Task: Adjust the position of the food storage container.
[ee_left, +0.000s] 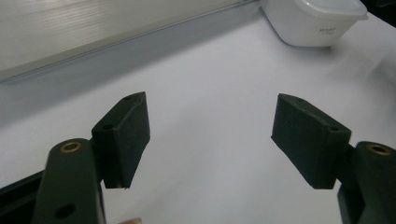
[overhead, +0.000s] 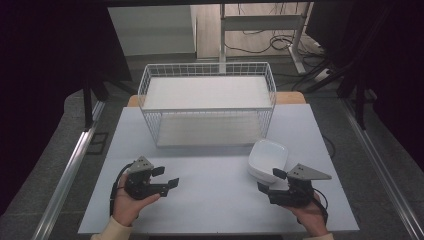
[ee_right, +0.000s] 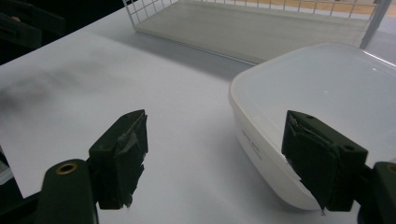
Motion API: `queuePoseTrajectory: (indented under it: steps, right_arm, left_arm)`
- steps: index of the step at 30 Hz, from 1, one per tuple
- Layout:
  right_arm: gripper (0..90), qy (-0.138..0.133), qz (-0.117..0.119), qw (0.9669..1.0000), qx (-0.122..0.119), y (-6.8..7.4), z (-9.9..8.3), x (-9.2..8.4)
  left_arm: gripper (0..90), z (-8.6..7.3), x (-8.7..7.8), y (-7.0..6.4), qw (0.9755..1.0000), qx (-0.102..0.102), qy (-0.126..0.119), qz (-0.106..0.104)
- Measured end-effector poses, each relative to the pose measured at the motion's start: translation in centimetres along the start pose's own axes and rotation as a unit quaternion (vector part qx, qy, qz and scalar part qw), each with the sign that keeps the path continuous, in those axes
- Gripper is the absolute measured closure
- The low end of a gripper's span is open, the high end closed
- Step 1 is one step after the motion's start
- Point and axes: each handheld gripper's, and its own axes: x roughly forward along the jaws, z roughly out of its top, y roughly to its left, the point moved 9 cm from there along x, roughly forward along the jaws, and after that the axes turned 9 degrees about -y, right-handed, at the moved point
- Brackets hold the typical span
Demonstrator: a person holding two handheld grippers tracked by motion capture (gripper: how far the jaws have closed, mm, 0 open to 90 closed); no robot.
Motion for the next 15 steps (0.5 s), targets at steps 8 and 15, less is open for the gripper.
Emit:
queuePoseTrajectory:
  steps: [8, 15]
  right_arm:
    - [23.6, 0.002, 0.003, 0.9999, -0.009, 0.6, 0.3, 0.1]
    - [24.2, 0.008, 0.005, 0.9999, -0.011, 0.7, 0.5, 0.2]
  left_arm:
    - [26.6, 0.3, -0.9, -0.9, 0.9999, 0.010, -0.009, -0.005]
    - [26.1, 0.1, -1.1, -0.7, 0.9999, 0.004, -0.006, -0.008]
